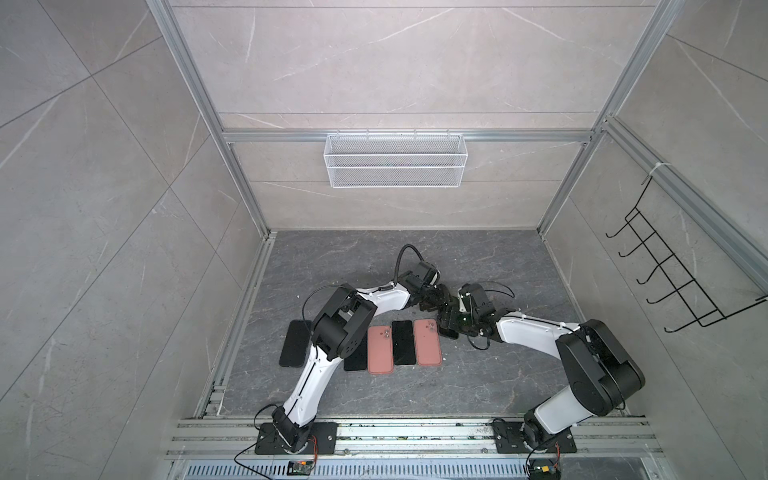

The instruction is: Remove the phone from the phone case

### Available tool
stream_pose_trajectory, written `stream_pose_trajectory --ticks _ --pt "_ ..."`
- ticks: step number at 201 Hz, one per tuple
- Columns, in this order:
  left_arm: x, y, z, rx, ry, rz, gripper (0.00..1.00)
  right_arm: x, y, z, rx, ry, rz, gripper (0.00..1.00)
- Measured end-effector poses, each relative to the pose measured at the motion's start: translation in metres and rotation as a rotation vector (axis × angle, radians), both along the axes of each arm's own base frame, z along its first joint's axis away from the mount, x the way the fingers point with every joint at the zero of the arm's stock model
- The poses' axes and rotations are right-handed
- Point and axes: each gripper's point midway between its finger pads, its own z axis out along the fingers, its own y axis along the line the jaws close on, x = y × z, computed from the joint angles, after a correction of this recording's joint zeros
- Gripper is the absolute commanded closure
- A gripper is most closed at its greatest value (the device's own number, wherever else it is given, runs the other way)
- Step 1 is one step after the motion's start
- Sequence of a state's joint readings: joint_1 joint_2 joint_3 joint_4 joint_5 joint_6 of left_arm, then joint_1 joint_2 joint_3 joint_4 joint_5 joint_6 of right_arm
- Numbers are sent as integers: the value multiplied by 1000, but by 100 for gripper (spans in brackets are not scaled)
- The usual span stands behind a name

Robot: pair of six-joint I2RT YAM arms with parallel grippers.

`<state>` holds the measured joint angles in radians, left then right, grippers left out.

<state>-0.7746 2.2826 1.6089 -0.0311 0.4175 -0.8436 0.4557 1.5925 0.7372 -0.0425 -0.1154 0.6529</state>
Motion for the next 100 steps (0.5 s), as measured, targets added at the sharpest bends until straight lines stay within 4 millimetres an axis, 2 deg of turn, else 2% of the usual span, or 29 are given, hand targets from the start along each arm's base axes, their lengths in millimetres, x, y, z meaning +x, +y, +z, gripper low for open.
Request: stream_pose_trajectory --ticks 33,68,79,100 --pt "1 4 -3 3 7 1 83 0 0 1 23 0 -2 55" --pt "2 6 -3 -10 14 -3 92 0 1 2 50 7 -2 54" --pt "2 6 -3 -14 15 -4 96 0 1 3 52 7 -2 48" --pt "2 7 -4 -35 16 -7 100 -1 1 4 56 7 0 29"
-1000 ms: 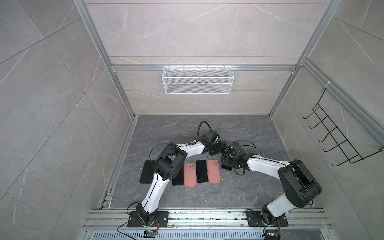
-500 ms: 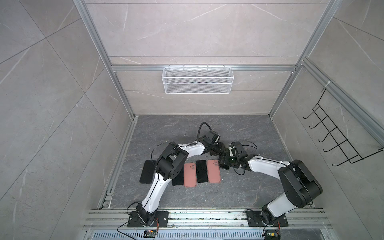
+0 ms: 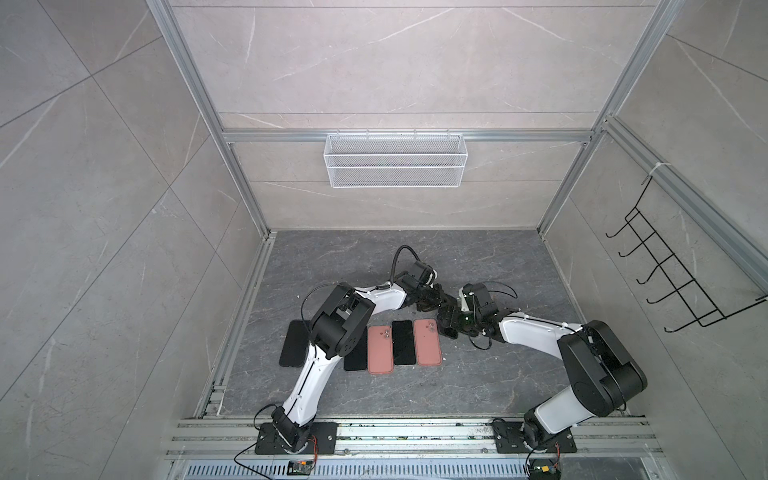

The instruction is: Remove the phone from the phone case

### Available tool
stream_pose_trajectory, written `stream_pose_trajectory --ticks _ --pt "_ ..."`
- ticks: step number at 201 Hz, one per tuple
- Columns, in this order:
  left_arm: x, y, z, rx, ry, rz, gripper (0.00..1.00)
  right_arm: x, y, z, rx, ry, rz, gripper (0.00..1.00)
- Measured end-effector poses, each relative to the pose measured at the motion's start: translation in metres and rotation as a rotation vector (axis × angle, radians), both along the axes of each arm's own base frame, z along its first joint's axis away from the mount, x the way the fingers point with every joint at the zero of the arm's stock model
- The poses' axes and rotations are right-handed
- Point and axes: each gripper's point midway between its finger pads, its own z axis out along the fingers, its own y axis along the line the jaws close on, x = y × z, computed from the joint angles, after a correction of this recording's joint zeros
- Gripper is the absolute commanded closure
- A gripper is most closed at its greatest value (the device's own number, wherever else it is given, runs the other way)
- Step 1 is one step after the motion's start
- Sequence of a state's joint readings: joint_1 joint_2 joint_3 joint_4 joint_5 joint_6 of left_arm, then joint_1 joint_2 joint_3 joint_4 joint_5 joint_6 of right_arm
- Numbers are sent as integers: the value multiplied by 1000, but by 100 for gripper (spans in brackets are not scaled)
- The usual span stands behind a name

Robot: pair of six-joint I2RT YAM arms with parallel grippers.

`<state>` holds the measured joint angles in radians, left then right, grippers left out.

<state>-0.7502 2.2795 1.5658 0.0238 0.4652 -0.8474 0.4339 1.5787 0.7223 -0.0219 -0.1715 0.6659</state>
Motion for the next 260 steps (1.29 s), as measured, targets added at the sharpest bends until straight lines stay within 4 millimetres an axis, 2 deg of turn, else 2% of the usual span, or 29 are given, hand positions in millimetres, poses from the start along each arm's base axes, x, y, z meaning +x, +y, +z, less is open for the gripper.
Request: stream_pose_trajectory --ticks 19,39,53,64,88,111,131,155,184,207,231,260 --pt "-6 5 1 -23 21 3 100 -8 1 2 15 10 14 17" --pt "-9 12 12 -43 22 25 100 -25 0 11 19 24 40 7" --pt "-5 23 23 -49 8 63 100 -31 1 30 41 -1 45 3" --pt "2 34 34 -59 -8 101 100 -32 1 54 74 -52 42 2" --pt "22 55 73 -111 -72 187 100 -31 2 108 145 -163 32 1" --pt "39 73 120 -191 -157 273 100 -33 3 148 217 -240 15 1" --pt "41 92 155 -266 -226 352 100 -40 4 173 299 -280 -5 1" --pt "33 119 188 -356 -287 466 100 -46 8 202 441 -336 -26 5" --pt "25 149 216 -482 -310 619 100 -46 20 210 597 -339 -50 12" --pt "21 167 226 -559 -297 721 100 -45 32 212 687 -325 -56 17" --pt "17 176 230 -616 -278 791 100 -38 45 222 768 -336 -44 23" --pt "11 171 234 -673 -240 813 100 -31 62 229 847 -345 -24 32"
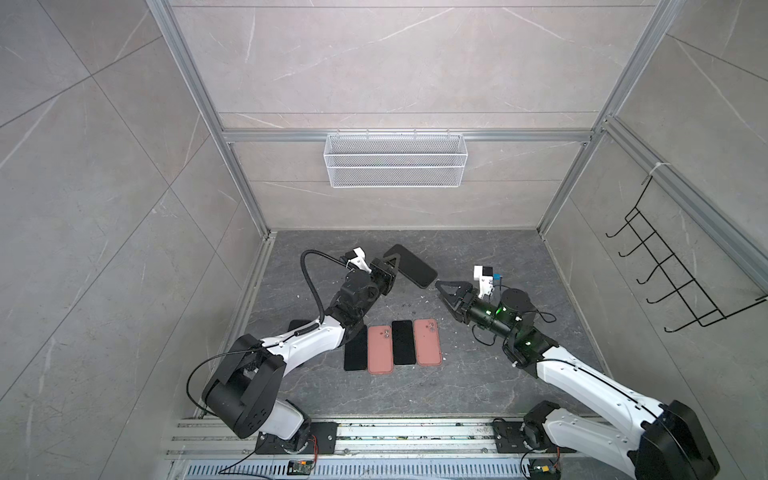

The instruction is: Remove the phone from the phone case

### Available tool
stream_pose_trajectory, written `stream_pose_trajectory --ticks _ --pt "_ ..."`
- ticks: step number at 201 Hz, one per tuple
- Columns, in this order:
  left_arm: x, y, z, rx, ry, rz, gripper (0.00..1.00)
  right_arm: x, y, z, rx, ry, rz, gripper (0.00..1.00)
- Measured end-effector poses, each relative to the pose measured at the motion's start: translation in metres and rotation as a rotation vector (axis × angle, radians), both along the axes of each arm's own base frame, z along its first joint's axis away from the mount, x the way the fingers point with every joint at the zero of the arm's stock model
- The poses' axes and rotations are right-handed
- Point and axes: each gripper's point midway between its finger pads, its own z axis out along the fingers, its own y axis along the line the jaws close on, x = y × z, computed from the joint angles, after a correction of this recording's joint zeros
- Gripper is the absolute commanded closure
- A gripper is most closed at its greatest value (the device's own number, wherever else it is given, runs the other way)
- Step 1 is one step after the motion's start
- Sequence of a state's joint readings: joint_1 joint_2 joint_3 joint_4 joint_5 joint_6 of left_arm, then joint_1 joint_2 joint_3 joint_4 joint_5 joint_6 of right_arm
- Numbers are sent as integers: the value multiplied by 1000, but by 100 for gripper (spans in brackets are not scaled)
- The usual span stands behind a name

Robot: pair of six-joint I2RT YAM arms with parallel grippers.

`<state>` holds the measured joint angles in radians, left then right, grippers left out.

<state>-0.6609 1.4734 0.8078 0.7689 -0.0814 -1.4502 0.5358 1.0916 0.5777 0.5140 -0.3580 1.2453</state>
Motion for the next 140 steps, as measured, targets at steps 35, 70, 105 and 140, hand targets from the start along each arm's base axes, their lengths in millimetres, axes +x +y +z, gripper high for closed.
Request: stream_pose_trajectory --ticks 35,70,105,140 --pt "-6 -8 12 -76 -8 -10 100 6 11 -1 38 -7 18 42" --pt "-8 -9 16 -102 -14 -14 100 11 15 3 69 -25 22 52" --pt "-8 -9 16 -111 -14 -13 100 11 18 6 92 -34 35 59" --pt "-8 -9 15 -112 -11 -13 100 8 21 11 107 -49 54 64"
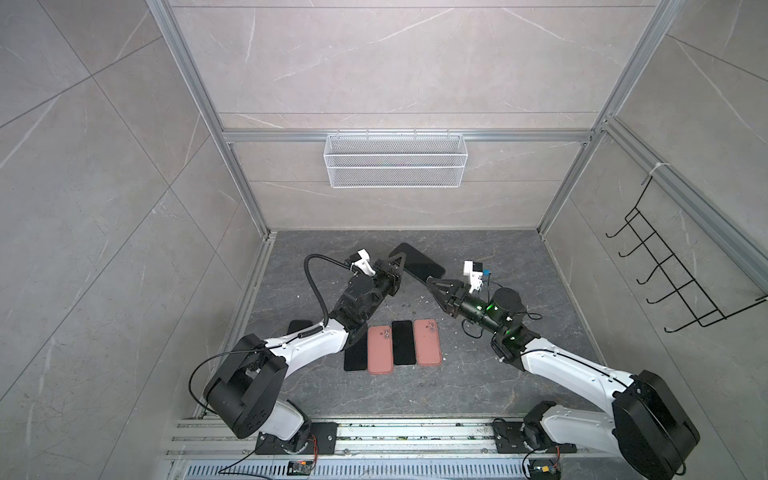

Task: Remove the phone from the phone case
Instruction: 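Hold the cased phone upright with the right gripper while the left gripper waits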

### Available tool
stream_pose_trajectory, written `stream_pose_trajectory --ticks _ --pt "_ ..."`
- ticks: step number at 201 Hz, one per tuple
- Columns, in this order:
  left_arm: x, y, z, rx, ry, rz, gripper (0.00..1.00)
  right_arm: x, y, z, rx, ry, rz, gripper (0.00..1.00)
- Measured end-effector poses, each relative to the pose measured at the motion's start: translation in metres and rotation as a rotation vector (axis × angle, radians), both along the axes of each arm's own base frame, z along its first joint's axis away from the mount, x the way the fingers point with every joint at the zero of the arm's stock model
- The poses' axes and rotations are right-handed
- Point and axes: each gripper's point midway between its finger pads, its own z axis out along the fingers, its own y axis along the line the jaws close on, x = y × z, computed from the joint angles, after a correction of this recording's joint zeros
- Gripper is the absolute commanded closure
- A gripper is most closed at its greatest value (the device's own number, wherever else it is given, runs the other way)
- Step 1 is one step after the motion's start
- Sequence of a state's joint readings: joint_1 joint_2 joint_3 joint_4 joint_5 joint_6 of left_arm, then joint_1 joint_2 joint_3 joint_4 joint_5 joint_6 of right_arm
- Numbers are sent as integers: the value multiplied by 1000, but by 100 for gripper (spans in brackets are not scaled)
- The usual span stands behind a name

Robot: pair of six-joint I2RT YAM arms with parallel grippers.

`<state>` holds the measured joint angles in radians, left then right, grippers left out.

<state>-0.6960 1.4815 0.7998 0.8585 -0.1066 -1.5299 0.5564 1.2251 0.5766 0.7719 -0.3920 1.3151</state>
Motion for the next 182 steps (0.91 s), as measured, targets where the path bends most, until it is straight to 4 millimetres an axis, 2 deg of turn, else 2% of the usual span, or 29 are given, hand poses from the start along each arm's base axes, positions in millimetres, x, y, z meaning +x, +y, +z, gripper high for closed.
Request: stream_pose_trajectory --ticks 47,90,131,182 --pt "2 -3 -9 9 16 -1 100 0 1 1 5 -3 4 73" --pt "1 -4 -8 0 17 -5 100 0 1 0 3 -1 4 79" --pt "1 -4 -7 -7 19 -5 100 -2 2 -1 17 14 11 93" --pt "1 -5 -13 -2 50 -13 100 -4 3 -5 -7 7 21 94"
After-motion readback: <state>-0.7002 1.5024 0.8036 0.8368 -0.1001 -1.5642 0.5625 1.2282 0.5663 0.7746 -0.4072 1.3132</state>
